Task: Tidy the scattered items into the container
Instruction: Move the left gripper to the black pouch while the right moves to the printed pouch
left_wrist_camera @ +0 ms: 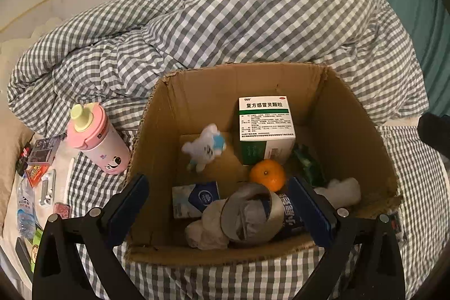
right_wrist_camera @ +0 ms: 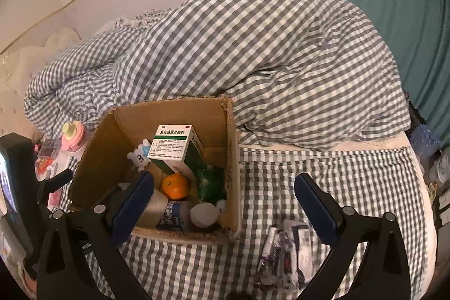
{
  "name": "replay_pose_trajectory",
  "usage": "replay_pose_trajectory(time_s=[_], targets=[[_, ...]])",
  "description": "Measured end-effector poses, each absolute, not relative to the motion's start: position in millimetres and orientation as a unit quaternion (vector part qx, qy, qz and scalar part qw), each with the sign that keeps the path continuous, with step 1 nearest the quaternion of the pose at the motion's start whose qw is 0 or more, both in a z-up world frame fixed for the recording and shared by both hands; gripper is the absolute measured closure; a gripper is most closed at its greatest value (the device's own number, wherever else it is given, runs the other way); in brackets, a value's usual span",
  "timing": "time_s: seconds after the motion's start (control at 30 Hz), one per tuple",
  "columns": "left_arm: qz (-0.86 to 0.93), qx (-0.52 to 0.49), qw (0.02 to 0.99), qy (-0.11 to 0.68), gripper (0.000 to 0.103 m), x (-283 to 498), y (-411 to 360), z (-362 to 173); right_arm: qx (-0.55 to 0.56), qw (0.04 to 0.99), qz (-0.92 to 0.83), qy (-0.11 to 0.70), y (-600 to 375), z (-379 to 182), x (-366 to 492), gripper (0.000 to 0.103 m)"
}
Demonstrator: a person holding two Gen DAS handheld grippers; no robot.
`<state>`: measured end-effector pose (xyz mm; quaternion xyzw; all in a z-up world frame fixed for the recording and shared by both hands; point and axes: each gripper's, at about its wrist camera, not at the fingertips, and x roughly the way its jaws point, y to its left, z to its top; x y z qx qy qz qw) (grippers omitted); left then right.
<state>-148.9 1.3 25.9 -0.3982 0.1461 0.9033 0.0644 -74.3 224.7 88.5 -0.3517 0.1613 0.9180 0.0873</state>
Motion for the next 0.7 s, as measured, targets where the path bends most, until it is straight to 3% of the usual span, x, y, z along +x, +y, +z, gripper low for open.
replay_pose_trajectory(time_s=[0.37,0.7], targets=[[0.898,-0.4,0.116,0.14,0.0,-48.4,1.3,47.6,-0.339,0.149,0.917,0.147,239.3,108.2,45.1,0.003],[0.887,-0.412,0.132,0.161,0.0,36.7,24.3,18.0,-0.375,0.162,0.897,0.171,238.0,49.0,131.6,0.003]])
